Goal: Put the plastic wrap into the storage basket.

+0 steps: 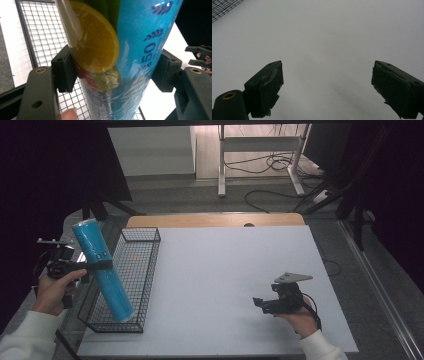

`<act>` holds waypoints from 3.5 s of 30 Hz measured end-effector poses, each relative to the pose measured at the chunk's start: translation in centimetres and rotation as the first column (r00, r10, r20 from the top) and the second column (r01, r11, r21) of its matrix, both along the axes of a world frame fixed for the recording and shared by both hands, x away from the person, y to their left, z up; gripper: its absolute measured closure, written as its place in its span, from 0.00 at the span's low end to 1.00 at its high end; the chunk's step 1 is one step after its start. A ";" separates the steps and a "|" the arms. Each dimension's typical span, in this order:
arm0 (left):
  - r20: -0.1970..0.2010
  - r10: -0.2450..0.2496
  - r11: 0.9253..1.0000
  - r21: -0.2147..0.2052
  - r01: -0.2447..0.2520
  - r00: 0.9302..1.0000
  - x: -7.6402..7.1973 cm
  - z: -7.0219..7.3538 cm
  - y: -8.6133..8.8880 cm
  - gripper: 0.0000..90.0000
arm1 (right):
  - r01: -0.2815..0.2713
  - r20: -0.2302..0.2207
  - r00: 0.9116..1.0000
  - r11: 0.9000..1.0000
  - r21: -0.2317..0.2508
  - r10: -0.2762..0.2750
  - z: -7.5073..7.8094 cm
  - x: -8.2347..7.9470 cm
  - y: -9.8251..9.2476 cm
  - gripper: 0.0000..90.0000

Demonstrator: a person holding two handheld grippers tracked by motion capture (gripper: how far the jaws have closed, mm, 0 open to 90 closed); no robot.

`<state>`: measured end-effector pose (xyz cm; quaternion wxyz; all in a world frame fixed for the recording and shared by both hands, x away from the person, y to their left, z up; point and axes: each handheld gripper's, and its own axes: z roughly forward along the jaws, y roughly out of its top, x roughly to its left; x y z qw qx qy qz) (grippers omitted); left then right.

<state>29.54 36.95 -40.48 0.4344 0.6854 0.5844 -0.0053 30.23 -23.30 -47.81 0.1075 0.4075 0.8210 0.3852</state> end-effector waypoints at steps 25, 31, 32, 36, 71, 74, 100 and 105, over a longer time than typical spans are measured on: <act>-0.113 0.041 0.997 0.071 -0.033 0.993 5.6 -2.9 -4.1 0.35 | 0.012 -0.007 1.000 1.000 -0.002 -0.012 -0.1 0.1 -0.2 0.12; -0.141 0.061 0.994 0.099 -0.048 0.988 7.1 -3.7 -5.3 0.35 | 0.023 -0.006 1.000 1.000 0.003 -0.023 0.0 0.2 -0.4 0.12; -0.147 0.065 0.994 0.098 -0.051 0.987 7.3 -3.9 -5.4 0.35 | 0.025 -0.008 1.000 1.000 0.004 -0.025 0.0 0.2 -0.5 0.12; -0.180 0.098 0.992 0.101 -0.081 0.979 8.3 -4.8 -5.6 0.35 | 0.025 -0.010 1.000 1.000 0.002 -0.025 -0.1 0.2 -0.5 0.12; -0.163 0.200 0.977 0.108 -0.184 0.966 9.1 -6.0 -6.6 0.18 | 0.034 -0.017 0.999 0.999 0.011 -0.034 -0.2 0.5 -0.8 0.12; -0.100 0.170 0.982 0.099 -0.161 0.980 7.6 -4.7 -6.9 0.18 | 0.035 -0.008 0.999 0.999 0.011 -0.035 -0.2 0.6 -0.9 0.12; 0.208 -0.253 0.962 0.154 0.224 0.945 -3.8 -3.9 -17.3 0.24 | -0.017 0.053 0.998 0.999 0.051 0.014 0.1 -0.7 -1.6 0.14; 0.188 -0.258 0.960 0.162 0.229 0.948 -3.9 -4.8 -17.9 0.24 | -0.023 0.047 0.999 0.999 0.043 0.021 0.0 -0.8 -1.7 0.14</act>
